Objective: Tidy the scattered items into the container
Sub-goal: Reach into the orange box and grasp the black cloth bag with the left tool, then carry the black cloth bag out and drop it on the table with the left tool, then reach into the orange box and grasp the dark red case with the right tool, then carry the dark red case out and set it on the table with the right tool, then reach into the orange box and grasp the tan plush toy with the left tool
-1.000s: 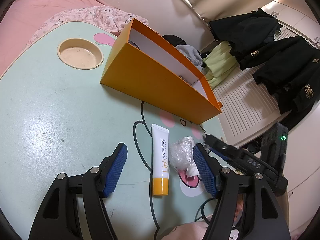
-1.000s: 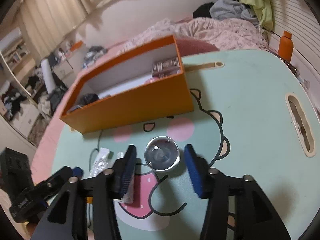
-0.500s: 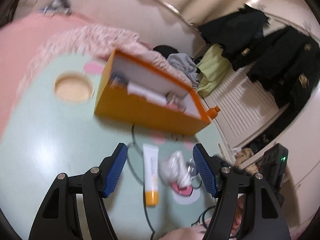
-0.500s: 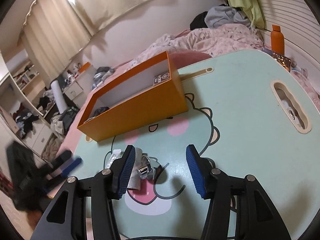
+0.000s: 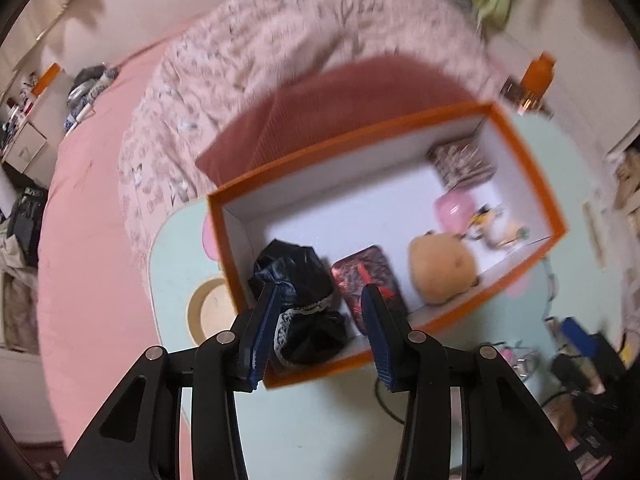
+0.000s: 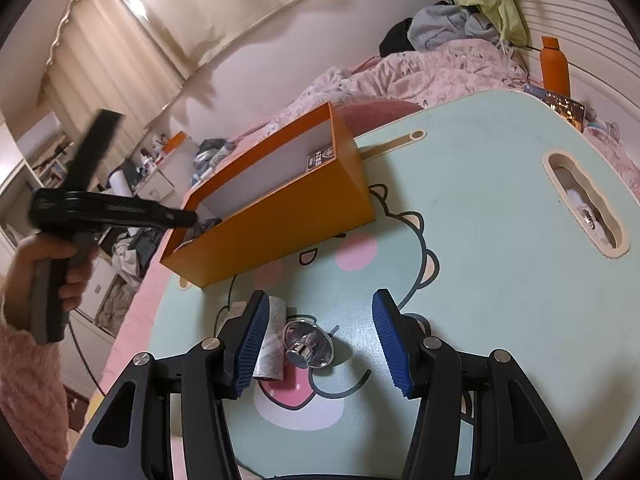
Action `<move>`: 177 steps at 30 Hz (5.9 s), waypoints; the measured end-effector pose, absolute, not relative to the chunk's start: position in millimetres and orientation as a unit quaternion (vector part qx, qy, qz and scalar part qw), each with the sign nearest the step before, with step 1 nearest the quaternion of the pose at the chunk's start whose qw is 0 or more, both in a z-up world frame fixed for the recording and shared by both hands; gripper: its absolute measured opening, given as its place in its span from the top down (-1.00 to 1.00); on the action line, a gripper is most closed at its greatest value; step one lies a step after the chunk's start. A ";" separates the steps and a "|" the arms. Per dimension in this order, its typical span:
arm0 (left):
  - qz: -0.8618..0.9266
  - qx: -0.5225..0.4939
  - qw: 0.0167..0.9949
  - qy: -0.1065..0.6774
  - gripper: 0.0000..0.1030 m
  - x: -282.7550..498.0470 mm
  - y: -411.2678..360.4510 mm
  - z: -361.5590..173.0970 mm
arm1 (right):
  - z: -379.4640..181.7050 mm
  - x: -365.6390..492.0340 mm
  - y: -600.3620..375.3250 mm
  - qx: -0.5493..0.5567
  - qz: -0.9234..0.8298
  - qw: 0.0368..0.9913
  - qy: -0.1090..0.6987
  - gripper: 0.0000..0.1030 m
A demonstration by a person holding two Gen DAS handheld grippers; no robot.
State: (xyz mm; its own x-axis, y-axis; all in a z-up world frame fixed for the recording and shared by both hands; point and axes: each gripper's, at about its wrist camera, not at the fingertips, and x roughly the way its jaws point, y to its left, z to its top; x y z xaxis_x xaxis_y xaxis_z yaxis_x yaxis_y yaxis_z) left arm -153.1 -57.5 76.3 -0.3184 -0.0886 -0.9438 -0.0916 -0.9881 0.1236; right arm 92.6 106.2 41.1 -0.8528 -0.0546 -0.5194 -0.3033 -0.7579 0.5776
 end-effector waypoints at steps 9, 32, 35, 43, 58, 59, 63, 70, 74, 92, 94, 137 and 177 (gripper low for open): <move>0.771 -0.632 -0.004 0.075 0.19 -171.0 -58.8 39.6 | 38.8 90.7 108.3 -0.263 0.896 0.065 0.352 -0.11; 0.861 -0.460 0.177 -0.121 0.49 -85.3 -79.3 154.0 | 36.8 89.8 107.0 -0.265 0.892 0.063 0.360 -0.13; 0.850 -0.459 0.214 -0.148 0.49 -61.4 -71.2 136.3 | 35.8 89.6 107.1 -0.267 0.891 0.064 0.362 -0.13; 0.830 -0.479 0.239 -0.158 0.43 -30.0 -44.9 69.1 | 35.5 89.0 107.3 -0.268 0.890 0.063 0.364 -0.14; 0.906 -0.367 0.080 -0.196 -0.33 10.7 -95.4 34.0 | 32.6 88.1 108.0 -0.274 0.888 0.063 0.365 -0.16; 0.905 -0.363 0.076 -0.210 -0.32 12.2 -100.4 29.8 | 32.8 88.1 108.0 -0.274 0.888 0.064 0.364 -0.16; 0.897 -0.338 0.082 -0.274 -0.32 20.4 -114.3 14.5 | 32.2 86.6 107.1 -0.276 0.889 0.065 0.360 -0.16; 0.868 -0.317 0.102 -0.369 -0.32 27.1 -136.8 -16.1 | 68.3 73.1 91.8 -0.268 0.914 0.057 0.299 -0.16; 0.863 -0.296 0.115 -0.393 -0.33 32.9 -144.6 -21.0 | 114.6 29.2 82.9 -0.303 0.912 0.030 0.274 -0.16; 0.867 -0.297 0.119 -0.381 -0.34 34.2 -140.6 -20.5 | 74.1 -175.6 49.4 -0.611 0.764 0.056 0.198 0.15; 0.866 -0.298 0.119 -0.383 -0.34 34.4 -140.9 -20.8 | 66.3 -179.8 45.0 -0.625 0.757 0.060 0.179 0.18; 0.870 -0.311 0.108 -0.367 -0.34 32.7 -132.2 -18.2 | 49.8 14.6 130.4 -0.474 0.819 0.019 0.323 0.25; 0.744 -0.652 0.139 -0.048 -0.24 -185.4 -3.7 29.7 | 34.9 95.7 115.8 -0.277 0.876 0.028 0.394 -0.14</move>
State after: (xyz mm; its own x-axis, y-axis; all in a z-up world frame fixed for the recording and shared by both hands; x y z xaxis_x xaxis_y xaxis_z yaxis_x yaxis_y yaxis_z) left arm -185.4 -3.7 29.7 -0.1110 0.2683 -0.9569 -0.1442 -0.9570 -0.2516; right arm 95.7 115.8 34.9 -0.8446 -0.1699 -0.5076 -0.2667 -0.6887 0.6743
